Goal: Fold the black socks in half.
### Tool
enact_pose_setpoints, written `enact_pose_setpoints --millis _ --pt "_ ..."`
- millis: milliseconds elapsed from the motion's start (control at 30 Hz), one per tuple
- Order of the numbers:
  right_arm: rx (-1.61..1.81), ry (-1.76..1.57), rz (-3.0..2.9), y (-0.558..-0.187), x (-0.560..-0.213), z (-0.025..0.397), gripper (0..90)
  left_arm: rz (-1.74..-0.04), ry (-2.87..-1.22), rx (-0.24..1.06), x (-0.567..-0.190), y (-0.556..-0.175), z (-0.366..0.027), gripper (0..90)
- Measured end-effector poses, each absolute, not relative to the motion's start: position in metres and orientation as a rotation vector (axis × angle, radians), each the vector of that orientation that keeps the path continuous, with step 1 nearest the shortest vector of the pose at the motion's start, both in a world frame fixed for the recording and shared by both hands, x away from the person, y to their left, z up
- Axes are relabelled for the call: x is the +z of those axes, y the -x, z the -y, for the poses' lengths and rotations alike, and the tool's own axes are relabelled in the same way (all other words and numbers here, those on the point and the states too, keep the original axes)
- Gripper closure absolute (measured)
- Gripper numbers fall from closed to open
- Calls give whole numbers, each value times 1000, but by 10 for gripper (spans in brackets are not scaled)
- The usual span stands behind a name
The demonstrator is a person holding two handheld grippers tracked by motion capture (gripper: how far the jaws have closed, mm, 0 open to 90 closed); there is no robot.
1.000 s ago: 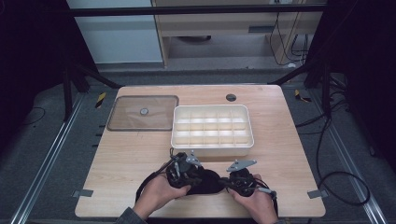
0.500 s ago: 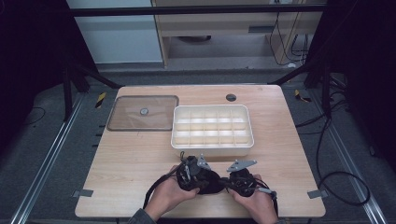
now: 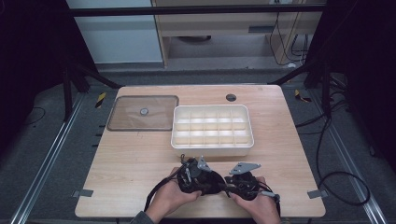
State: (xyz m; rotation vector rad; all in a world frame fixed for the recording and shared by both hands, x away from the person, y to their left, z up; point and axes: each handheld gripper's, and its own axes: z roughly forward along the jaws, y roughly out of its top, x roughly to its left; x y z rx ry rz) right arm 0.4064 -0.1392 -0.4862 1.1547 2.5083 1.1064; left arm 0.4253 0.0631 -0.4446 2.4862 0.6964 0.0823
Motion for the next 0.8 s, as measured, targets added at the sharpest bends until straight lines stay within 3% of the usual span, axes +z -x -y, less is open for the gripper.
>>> enact_pose_setpoints --millis 33,367,433,567,800 --pt "1109 -1164 -2487 -404 -484 144 567 -701 -2472 85 -442 -424 -64 549" --pt "1112 -1206 -2385 -404 -473 157 460 -763 -2423 225 -420 -423 -81 338" --pt "1108 -1200 -2372 -404 -473 156 432 -794 -2423 250 -420 -426 -89 225" --pt "1059 -1194 -2346 -404 -469 149 333 -841 -2417 272 -422 -430 -105 123" --pt "1015 -1203 -2347 -404 -455 140 268 -912 -2380 255 -435 -434 -139 70"
